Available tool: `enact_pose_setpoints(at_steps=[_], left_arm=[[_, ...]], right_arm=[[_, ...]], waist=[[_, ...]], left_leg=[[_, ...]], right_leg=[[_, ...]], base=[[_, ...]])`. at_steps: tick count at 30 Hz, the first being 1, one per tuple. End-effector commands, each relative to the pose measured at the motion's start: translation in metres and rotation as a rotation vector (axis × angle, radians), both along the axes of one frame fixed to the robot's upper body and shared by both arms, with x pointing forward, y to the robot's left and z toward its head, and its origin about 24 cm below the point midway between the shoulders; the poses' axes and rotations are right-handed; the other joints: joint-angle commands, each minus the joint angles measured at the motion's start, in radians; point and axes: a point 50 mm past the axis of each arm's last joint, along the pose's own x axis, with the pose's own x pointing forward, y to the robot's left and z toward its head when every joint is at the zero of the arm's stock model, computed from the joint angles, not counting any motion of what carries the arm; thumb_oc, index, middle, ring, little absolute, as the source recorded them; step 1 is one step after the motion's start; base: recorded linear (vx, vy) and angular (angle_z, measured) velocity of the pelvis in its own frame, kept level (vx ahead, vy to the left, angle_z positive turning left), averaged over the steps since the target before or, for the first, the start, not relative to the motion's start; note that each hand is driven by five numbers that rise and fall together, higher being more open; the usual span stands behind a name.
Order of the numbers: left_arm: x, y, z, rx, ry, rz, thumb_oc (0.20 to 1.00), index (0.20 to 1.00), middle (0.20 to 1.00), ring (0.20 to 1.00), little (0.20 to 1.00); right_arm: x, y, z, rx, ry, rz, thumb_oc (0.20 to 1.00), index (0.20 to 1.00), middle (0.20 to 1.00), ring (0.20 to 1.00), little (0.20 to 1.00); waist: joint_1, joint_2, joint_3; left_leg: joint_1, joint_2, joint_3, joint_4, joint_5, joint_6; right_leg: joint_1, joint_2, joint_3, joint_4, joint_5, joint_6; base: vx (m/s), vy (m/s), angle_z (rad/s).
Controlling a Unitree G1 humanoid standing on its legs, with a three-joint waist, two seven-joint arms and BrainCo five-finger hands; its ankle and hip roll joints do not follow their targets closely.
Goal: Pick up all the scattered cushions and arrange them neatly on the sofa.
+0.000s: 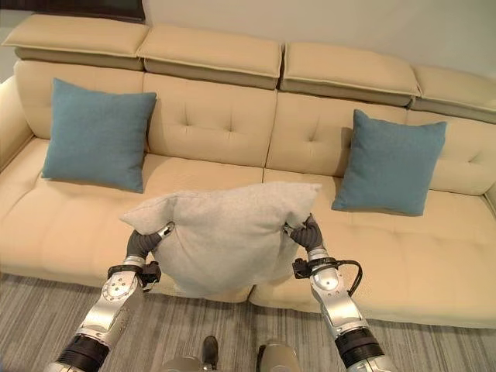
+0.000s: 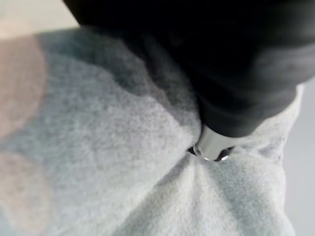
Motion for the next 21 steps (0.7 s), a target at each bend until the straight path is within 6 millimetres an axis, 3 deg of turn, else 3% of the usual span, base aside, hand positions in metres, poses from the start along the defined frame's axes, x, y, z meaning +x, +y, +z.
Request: enact_pose_setpoints(at_steps=[1,5,7,8,10,12,14,16,18,21], left_arm=[[0.008,-0.024,0.041,-0.044,-0.231,-0.101,0.2,0.2,0.2,0.2,0.2],[0.007,-0.028,0.038,-0.067,-0.225,-0.106,0.2,0.2,0.2,0.2,0.2],[0.007,-0.031,0.036,-0.066,-0.218,-0.123,0.2,0.2,0.2,0.2,0.2],[0.007,-0.031,0.036,-0.066,-0.217,-0.123,0.2,0.2,0.2,0.2,0.2],[0.008,-0.032,0.038,-0.076,-0.221,-0.124,0.2,0.2,0.2,0.2,0.2],[0.007,-0.032,0.038,-0.077,-0.22,-0.127,0.2,0.2,0.2,0.2,0.2],[0.008,-0.033,0.041,-0.067,-0.23,-0.134,0.2,0.2,0.2,0.2,0.2],[0.011,-0.034,0.045,-0.057,-0.242,-0.128,0.2,0.2,0.2,0.2,0.2],[0.01,-0.036,0.045,-0.072,-0.246,-0.132,0.2,0.2,0.2,0.2,0.2],[0.013,-0.036,0.052,-0.057,-0.276,-0.146,0.2,0.2,0.2,0.2,0.2]], right_arm=[[0.018,0.001,0.041,0.019,-0.196,0.027,0.2,0.2,0.2,0.2,0.2],[0.015,-0.009,0.038,0.0,-0.185,-0.001,0.2,0.2,0.2,0.2,0.2],[0.01,-0.018,0.037,-0.018,-0.183,-0.021,0.2,0.2,0.2,0.2,0.2],[0.01,-0.018,0.037,-0.018,-0.183,-0.021,0.2,0.2,0.2,0.2,0.2],[0.01,-0.021,0.037,-0.017,-0.179,-0.025,0.2,0.2,0.2,0.2,0.2],[0.01,-0.023,0.037,-0.031,-0.179,-0.025,0.2,0.2,0.2,0.2,0.2],[0.011,-0.022,0.037,-0.036,-0.175,-0.02,0.2,0.2,0.2,0.2,0.2],[0.012,-0.026,0.036,-0.055,-0.17,-0.041,0.2,0.2,0.2,0.2,0.2],[0.013,-0.024,0.037,-0.059,-0.173,-0.031,0.2,0.2,0.2,0.2,0.2],[0.016,-0.023,0.042,-0.063,-0.194,-0.036,0.2,0.2,0.2,0.2,0.2]], waist=[[-0.011,-0.038,-0.059],[-0.022,-0.046,-0.084],[-0.031,-0.056,-0.093],[-0.031,-0.055,-0.093],[-0.019,-0.063,-0.082],[-0.009,-0.076,-0.082],[0.001,-0.078,-0.077],[0.011,-0.072,-0.064],[0.01,-0.049,-0.074],[0.01,-0.041,-0.09]], left_leg=[[-0.005,0.01,-0.026,0.144,-0.147,-0.071],[-0.004,0.013,-0.031,0.16,-0.152,-0.094],[-0.039,0.015,-0.04,0.297,-0.153,-0.123],[-0.043,0.016,-0.041,0.304,-0.156,-0.124],[-0.111,0.018,-0.08,0.402,-0.129,-0.145],[-0.152,0.042,-0.118,0.345,-0.156,-0.134],[-0.179,0.059,-0.16,0.283,-0.116,-0.142],[-0.223,0.09,-0.198,0.232,-0.042,-0.158],[-0.16,0.11,-0.202,0.13,-0.032,-0.154],[-0.116,0.1,-0.182,0.089,-0.026,-0.154]], right_leg=[[0.174,0.038,-0.055,-0.268,0.154,0.007],[0.203,0.056,-0.021,-0.311,0.169,0.003],[0.248,0.06,-0.009,-0.342,0.168,-0.016],[0.248,0.061,-0.01,-0.343,0.169,-0.017],[0.272,0.064,0.008,-0.355,0.159,-0.033],[0.286,0.058,0.024,-0.371,0.152,-0.029],[0.293,0.059,0.039,-0.377,0.148,-0.026],[0.308,0.063,0.053,-0.379,0.131,-0.026],[0.314,0.076,0.055,-0.373,0.121,-0.029],[0.316,0.054,0.061,-0.389,0.137,-0.016]], base=[[0.17,-0.061,0.01],[0.16,-0.069,0.31],[0.14,-0.057,0.16],[0.05,-0.017,0.12],[0.05,0.01,0.09],[0.08,0.064,-0.18],[0.05,0.086,-0.21],[0.04,0.113,-0.32],[0.09,0.158,-0.62],[0.09,0.179,-0.48]])
